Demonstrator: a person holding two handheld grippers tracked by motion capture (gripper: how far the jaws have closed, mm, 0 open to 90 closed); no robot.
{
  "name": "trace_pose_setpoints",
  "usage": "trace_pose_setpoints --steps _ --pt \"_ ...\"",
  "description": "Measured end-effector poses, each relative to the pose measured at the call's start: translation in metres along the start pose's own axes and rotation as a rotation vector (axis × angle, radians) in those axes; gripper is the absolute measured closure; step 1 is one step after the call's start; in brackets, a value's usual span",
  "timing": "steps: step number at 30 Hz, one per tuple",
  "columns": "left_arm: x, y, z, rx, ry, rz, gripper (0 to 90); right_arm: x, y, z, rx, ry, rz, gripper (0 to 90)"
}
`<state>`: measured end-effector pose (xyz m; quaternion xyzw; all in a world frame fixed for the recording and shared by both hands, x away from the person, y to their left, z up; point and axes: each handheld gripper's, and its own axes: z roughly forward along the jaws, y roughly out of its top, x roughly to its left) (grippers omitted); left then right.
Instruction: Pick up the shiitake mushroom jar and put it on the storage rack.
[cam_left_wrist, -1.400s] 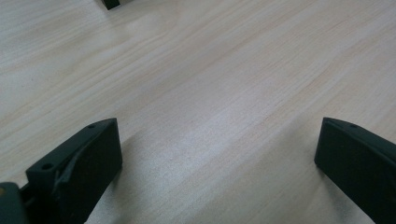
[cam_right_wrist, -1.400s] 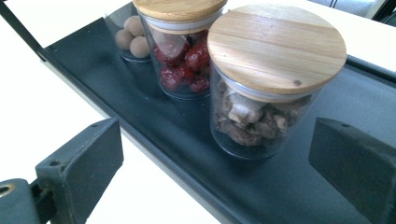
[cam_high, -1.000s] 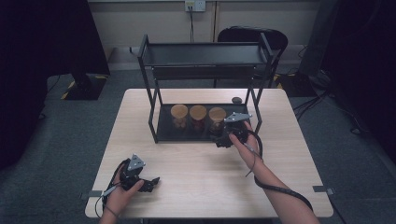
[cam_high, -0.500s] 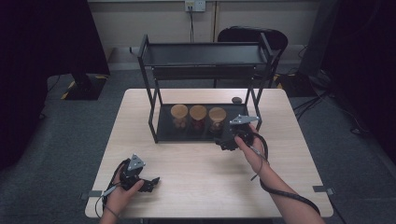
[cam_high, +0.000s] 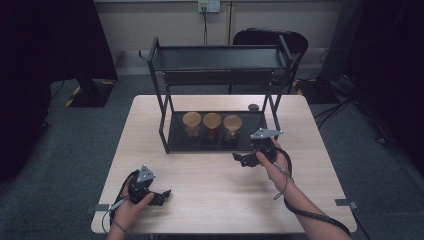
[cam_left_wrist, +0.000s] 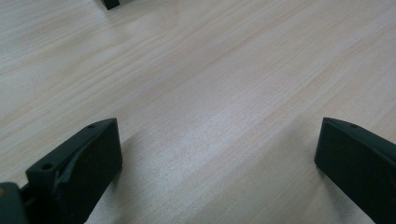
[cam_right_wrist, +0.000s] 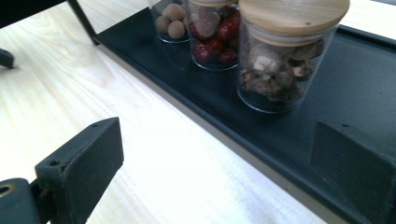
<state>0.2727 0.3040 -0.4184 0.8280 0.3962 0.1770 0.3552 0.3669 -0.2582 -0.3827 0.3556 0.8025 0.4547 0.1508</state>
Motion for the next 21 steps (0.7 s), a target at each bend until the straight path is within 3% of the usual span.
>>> trace_pose_setpoints --steps 21 --pt "0.000 0.000 0.000 0.000 0.000 0.000 0.4 -0.001 -0.021 -0.022 0.020 0.028 -0.007 2.5"
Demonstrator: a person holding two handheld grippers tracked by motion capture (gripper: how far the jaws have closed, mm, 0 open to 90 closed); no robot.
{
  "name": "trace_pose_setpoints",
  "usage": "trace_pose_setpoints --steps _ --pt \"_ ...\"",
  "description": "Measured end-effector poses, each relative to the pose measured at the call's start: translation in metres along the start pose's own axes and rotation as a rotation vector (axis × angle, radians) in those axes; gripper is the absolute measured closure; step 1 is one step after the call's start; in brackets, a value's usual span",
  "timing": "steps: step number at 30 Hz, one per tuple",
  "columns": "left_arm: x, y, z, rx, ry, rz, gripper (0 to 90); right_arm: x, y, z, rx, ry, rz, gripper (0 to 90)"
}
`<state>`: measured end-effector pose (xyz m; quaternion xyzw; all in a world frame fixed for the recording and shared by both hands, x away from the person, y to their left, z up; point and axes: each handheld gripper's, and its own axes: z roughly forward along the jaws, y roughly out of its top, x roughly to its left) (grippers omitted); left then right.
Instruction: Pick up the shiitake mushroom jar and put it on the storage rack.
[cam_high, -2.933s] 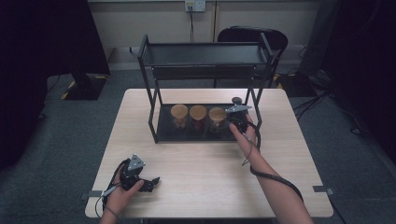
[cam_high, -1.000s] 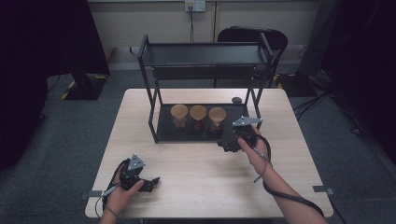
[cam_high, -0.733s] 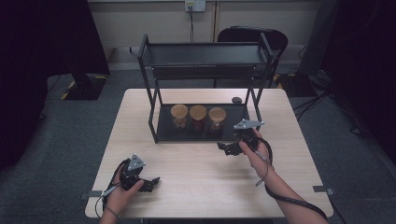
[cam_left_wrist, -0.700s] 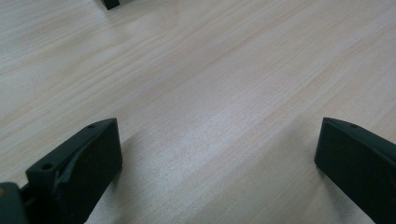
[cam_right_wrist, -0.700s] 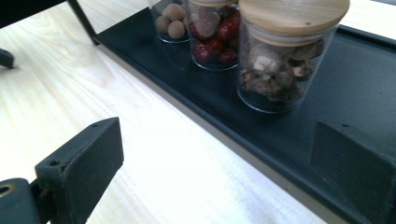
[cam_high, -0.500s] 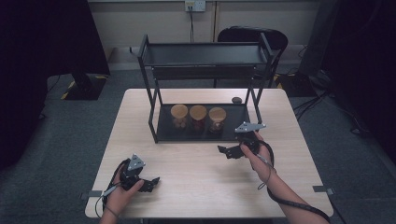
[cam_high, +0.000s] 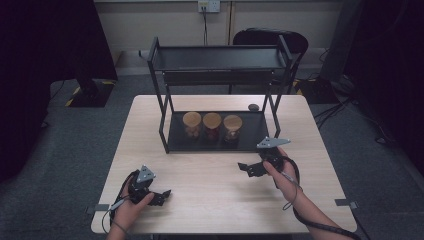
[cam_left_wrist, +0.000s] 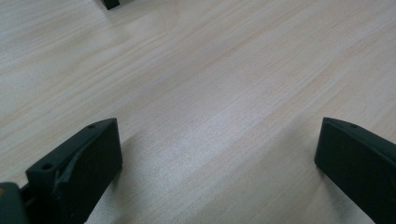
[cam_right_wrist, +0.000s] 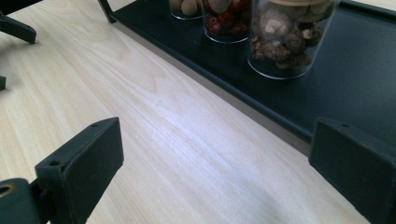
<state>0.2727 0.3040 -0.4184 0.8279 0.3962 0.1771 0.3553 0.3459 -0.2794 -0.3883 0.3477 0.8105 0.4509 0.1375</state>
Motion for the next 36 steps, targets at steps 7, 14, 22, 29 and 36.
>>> trace_pose_setpoints --steps 7,14,22,29,36 --pt "0.000 0.000 0.000 0.000 0.000 0.000 0.4 -0.001 -0.008 -0.008 -0.004 0.002 0.003 2.5" --pt "0.000 0.000 0.000 0.000 0.000 0.000 0.4 -0.002 -0.017 -0.014 -0.002 0.002 0.006 2.5" --pt "0.000 0.000 0.000 0.000 0.000 0.000 0.3 -0.003 -0.027 -0.018 0.004 0.010 0.003 2.5" --pt "0.000 0.000 0.000 0.000 0.000 0.000 0.4 -0.004 -0.036 -0.026 0.012 -0.001 -0.001 2.5" --pt "0.000 0.000 0.000 0.000 0.000 0.000 0.4 -0.008 -0.050 -0.034 0.016 -0.016 0.016 2.5"
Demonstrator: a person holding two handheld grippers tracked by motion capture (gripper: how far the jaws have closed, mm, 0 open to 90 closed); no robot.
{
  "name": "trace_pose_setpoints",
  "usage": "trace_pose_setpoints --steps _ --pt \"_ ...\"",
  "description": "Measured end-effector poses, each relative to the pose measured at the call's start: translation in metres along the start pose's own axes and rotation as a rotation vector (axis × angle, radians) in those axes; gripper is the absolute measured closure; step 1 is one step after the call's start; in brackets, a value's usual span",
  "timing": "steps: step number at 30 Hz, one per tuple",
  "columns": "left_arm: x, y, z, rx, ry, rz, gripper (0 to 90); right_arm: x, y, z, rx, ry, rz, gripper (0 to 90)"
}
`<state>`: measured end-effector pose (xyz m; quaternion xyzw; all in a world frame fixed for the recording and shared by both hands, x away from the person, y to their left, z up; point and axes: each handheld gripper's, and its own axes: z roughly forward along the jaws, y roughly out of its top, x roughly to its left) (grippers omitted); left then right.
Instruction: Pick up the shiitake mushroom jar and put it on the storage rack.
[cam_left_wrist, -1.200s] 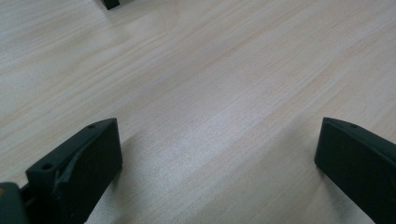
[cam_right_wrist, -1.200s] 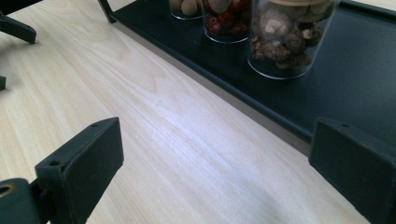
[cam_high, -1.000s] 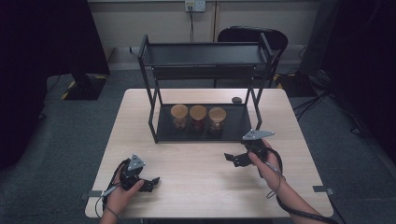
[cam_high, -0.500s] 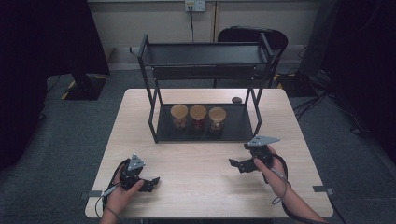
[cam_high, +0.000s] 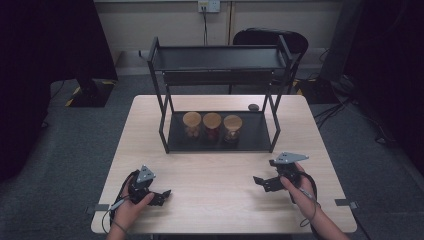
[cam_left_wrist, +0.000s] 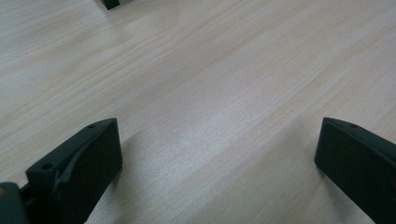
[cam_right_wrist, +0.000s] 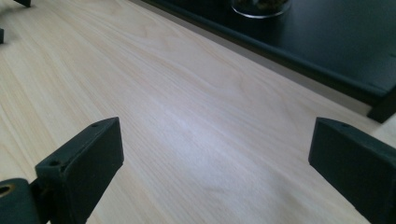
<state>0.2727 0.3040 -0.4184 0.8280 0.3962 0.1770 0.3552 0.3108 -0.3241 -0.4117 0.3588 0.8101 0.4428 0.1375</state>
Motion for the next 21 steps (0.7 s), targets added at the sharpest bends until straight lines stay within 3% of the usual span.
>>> trace_pose_setpoints --steps 21 --pt "0.000 0.000 0.000 0.000 0.000 0.000 0.4 -0.006 -0.029 -0.032 0.005 -0.046 0.021 2.5"
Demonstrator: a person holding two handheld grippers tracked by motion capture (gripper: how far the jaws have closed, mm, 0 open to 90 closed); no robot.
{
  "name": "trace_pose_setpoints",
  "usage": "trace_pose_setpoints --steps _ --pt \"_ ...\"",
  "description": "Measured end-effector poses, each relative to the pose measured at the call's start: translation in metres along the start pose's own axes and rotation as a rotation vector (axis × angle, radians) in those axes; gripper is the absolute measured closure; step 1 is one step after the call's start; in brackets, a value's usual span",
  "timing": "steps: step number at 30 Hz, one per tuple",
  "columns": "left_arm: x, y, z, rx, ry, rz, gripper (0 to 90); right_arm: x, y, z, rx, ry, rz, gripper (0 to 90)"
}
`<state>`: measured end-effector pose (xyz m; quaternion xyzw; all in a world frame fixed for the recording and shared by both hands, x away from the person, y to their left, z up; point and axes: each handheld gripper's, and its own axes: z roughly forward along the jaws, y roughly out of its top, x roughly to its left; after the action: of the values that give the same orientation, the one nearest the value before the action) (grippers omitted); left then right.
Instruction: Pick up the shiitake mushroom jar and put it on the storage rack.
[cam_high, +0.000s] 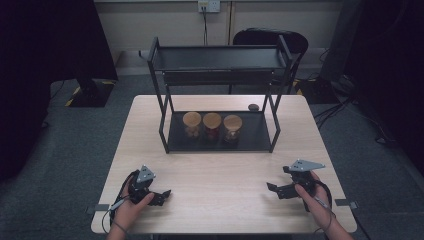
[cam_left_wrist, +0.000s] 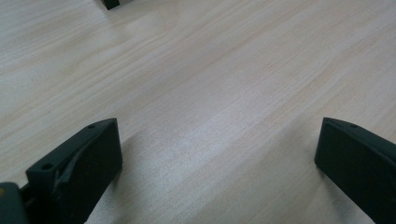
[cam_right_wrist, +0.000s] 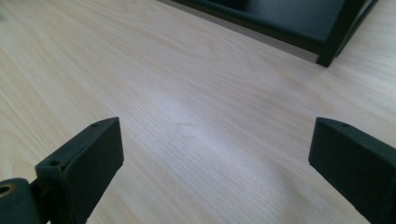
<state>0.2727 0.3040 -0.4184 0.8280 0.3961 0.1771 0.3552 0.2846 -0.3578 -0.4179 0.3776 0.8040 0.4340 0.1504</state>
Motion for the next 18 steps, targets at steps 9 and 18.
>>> trace_pose_setpoints --steps 9,18 --pt "0.000 0.000 0.000 0.000 0.000 0.000 0.4 -0.001 -0.008 -0.005 0.007 -0.029 -0.004 2.5" --pt "0.000 0.000 0.000 0.000 0.000 0.000 0.4 0.005 -0.011 -0.014 0.055 -0.112 -0.047 2.3"
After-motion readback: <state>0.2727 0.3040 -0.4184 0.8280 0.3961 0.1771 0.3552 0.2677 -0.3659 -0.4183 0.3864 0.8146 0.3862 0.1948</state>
